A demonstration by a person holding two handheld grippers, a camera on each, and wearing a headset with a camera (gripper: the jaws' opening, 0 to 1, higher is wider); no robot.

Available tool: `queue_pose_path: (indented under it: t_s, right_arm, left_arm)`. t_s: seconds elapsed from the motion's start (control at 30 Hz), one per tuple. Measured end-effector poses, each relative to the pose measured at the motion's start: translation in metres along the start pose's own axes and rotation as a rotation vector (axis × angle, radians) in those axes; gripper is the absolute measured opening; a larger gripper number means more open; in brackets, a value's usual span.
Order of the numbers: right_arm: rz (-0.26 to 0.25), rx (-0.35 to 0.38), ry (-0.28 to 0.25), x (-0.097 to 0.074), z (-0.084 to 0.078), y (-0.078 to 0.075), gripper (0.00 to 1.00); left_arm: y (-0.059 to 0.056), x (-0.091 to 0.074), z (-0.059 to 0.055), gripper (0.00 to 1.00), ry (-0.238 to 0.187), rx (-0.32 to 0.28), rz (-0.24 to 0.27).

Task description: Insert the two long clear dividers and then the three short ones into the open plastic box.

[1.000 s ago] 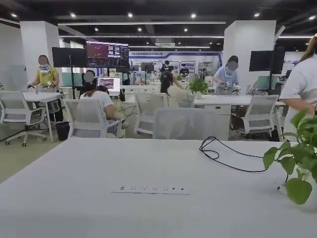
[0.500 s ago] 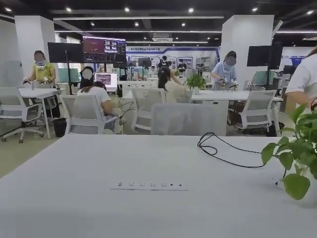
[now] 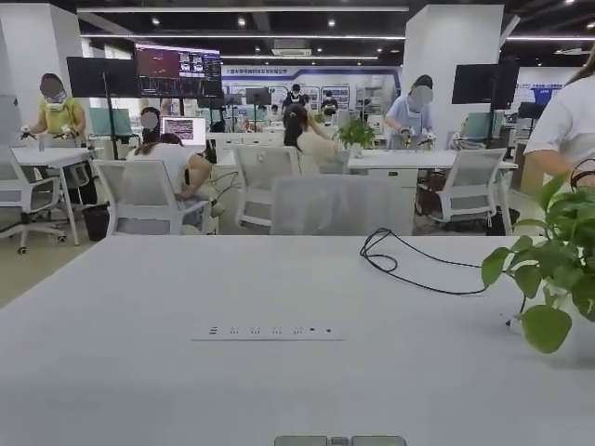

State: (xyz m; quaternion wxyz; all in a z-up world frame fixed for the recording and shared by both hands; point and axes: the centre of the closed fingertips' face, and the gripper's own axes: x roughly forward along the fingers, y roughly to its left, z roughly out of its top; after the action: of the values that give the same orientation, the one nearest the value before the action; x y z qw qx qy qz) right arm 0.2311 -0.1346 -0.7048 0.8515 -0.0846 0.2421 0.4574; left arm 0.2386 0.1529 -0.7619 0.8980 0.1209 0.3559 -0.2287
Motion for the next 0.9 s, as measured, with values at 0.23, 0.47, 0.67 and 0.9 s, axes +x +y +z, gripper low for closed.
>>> queue_pose_path:
  t_s: [0.23,0.47,0.67,0.9]
  right_arm:
    - [0.009,0.023,0.015,0.007,-0.003,-0.002,0.91]
    - [0.007,0.036,0.020,0.011,-0.004,-0.004,0.90]
    - [0.005,0.052,0.028,0.015,-0.006,-0.007,0.90]
    - [0.004,0.067,0.043,0.019,-0.009,-0.008,0.89]
  left_arm:
    - [0.009,0.015,-0.009,0.57,0.052,-0.005,0.008]
    - [0.014,0.026,-0.021,0.52,0.098,-0.004,0.012]
    - [0.019,0.036,-0.033,0.48,0.136,-0.020,0.018]
    - [0.022,0.047,-0.045,0.46,0.176,-0.033,0.019]
